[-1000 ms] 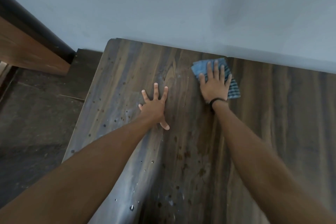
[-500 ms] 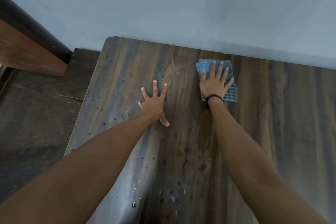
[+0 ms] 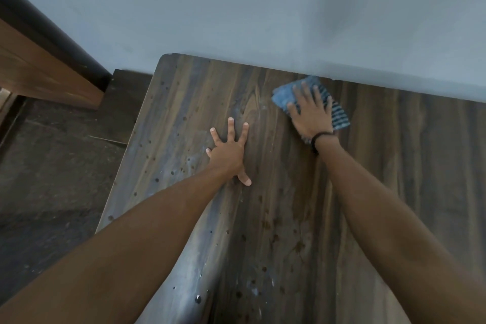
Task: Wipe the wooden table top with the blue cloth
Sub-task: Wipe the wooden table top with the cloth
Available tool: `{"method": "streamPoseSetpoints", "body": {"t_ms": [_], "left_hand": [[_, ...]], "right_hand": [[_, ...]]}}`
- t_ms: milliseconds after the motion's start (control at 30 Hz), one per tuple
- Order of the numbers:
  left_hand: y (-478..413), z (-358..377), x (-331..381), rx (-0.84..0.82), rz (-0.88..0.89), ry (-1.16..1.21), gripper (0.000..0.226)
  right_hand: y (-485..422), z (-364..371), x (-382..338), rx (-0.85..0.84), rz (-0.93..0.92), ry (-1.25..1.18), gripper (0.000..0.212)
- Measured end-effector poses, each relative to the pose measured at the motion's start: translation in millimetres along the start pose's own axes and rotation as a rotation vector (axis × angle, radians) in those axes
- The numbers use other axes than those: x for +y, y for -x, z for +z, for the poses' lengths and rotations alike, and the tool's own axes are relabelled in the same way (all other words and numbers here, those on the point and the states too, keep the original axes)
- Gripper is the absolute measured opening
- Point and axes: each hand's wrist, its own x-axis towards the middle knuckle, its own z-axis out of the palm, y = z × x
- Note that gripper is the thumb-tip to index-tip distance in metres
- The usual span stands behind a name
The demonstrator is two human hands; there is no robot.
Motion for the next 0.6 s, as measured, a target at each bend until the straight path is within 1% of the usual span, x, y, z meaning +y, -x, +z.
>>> {"method": "streamPoseSetpoints", "body": {"t_ms": [67,133,233,267,300,367,467,600], "left_hand": [[0,1,0,0.011,-0.003,-0.003,0.162],[-1,1,0,0.014,-0.007,-0.008,0.162],[-1,-1,2,-0.002,-0.006,-0.012,0.161],[0,-2,2,-0.012,-0.006,-0.004,0.16],[1,-3,1,-0.018,-0.004,0.002,0.16],[2,-3,1,-0.021,0.002,0.008,0.159],[2,-2,1,-0.006,0.005,0.007,0.161],[1,0,2,0.019,0.0,-0.006,0.162]], "right_hand": [[32,6,8,0.002,-0.061,0.036,0.057],[43,6,21,0.016,-0.03,0.049,0.057],[8,-3,24,0.064,0.085,0.009,0.058],[-8,-7,19,0.054,0.115,-0.011,0.058],[-20,-9,12,0.035,0.126,-0.021,0.059],[-29,-7,0,0.005,0.081,-0.011,0.058],[10,10,-7,0.009,-0.044,0.027,0.056],[117,46,-16,0.011,-0.07,0.081,0.056]]}}
